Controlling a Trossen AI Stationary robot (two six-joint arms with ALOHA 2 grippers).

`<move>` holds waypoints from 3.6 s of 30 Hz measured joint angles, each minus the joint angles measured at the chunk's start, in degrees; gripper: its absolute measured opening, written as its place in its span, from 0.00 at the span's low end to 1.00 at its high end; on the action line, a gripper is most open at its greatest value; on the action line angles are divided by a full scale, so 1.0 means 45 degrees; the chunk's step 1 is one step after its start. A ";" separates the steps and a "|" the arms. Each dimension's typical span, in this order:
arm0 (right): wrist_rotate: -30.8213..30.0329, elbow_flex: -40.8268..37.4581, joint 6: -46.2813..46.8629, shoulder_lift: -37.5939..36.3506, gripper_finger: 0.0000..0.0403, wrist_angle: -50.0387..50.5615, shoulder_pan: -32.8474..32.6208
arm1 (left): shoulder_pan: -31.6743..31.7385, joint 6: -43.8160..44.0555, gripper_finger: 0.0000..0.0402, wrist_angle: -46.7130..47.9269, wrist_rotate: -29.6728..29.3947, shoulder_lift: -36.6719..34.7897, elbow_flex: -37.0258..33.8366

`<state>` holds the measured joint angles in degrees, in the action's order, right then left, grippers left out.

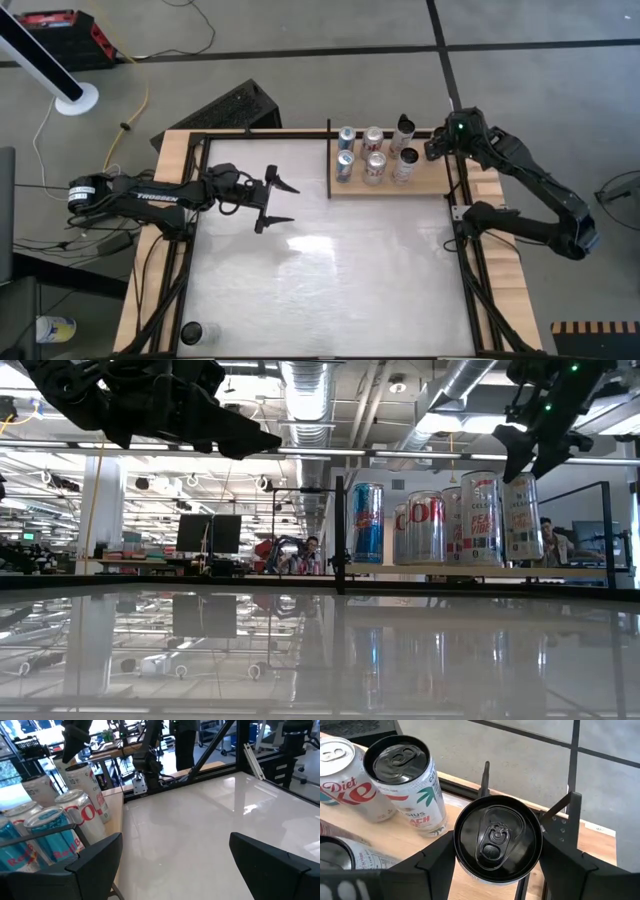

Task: Place canned beverage on shelf
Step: Put the right white-yellow soda can

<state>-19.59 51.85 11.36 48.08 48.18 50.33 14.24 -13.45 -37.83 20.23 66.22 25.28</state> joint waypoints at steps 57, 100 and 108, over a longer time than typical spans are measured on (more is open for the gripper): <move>0.1032 -0.0703 0.1943 -0.2861 0.70 -0.0175 -0.3032 | 0.0003 -0.0719 0.88 0.0182 -0.0015 0.0000 0.0000; -0.1753 -0.0703 0.2436 0.0406 0.04 0.2240 -0.2043 | 0.0004 -0.1224 0.88 0.0173 -0.0271 0.0000 0.0024; -0.1763 -0.0703 0.1836 0.0989 0.04 0.1702 -0.1613 | 0.0005 -0.1437 0.88 0.0196 -0.0316 0.0000 0.0024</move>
<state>-27.53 48.69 19.62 52.53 55.83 43.07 14.26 -19.92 -36.95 18.81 66.22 25.39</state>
